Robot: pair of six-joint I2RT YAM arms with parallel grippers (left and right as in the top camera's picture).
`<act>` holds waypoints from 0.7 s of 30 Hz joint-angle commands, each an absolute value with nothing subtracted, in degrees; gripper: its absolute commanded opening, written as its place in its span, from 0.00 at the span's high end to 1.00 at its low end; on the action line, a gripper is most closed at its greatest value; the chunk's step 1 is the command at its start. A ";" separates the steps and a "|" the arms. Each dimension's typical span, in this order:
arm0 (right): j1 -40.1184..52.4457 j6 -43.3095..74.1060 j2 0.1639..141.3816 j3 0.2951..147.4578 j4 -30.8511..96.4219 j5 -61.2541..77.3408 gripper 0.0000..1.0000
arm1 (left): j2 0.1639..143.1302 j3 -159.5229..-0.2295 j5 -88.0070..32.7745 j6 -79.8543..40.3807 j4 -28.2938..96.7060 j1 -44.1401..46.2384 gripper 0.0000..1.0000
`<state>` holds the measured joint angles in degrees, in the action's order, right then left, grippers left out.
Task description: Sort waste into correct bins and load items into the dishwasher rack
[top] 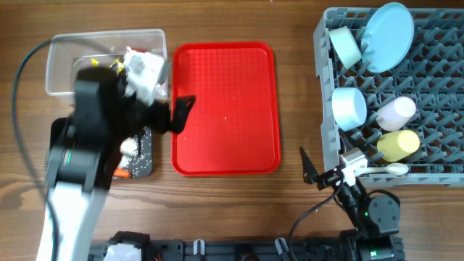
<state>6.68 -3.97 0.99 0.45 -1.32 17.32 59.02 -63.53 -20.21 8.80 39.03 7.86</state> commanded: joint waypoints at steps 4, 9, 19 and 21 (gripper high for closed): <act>6.39 -3.70 0.27 0.30 -1.43 16.38 0.00 | 34.63 -34.98 -24.62 9.85 23.81 2.20 0.00; 6.39 -3.68 0.78 0.30 -1.43 16.36 0.00 | 19.27 -19.11 -24.58 10.02 13.23 1.13 0.00; 6.39 -3.66 1.02 0.30 -1.41 16.38 0.00 | 7.62 -2.09 -24.99 10.13 -1.02 1.10 0.00; 6.39 -3.68 1.02 0.30 -1.41 16.38 0.00 | 6.33 -0.32 -24.56 10.15 -2.42 1.10 0.00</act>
